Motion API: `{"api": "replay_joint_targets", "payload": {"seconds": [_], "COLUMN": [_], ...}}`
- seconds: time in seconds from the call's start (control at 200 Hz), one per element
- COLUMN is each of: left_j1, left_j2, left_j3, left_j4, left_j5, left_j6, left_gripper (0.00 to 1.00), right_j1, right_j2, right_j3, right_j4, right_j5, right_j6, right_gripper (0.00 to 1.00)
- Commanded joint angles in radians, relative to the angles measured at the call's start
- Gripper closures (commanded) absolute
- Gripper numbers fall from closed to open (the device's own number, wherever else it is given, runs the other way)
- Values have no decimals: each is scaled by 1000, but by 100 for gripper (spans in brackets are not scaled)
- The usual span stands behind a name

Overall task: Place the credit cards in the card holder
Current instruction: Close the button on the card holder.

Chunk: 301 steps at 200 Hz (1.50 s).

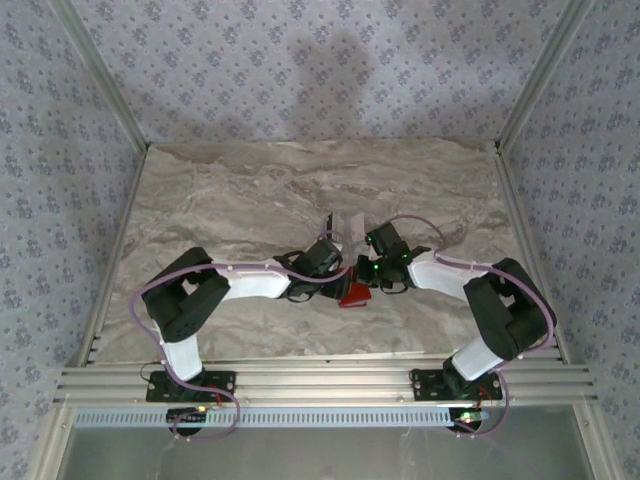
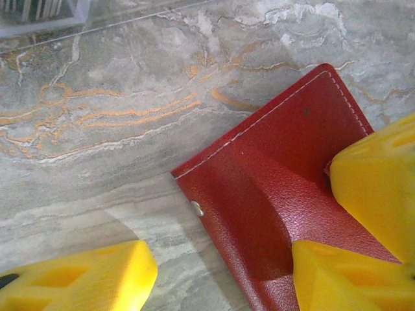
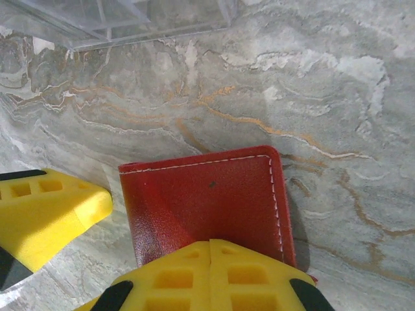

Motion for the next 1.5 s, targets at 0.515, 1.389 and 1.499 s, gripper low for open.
{"api": "replay_joint_targets", "payload": {"seconds": [0.515, 1.389, 1.499], "left_j1": [17, 35, 38], "left_j2": [108, 153, 155], "left_j3": [2, 12, 12], "left_j4": [94, 110, 108], "left_j5": [15, 30, 32], "left_j6": [1, -4, -5], "left_gripper": [37, 50, 53], "right_j1": [189, 234, 220], "right_j2": [149, 24, -29], "right_j3": [-85, -103, -118], "right_j4": [-284, -261, -307], "right_j5": [229, 8, 11], "right_j6": [111, 76, 64], "right_gripper": [100, 100, 100]}}
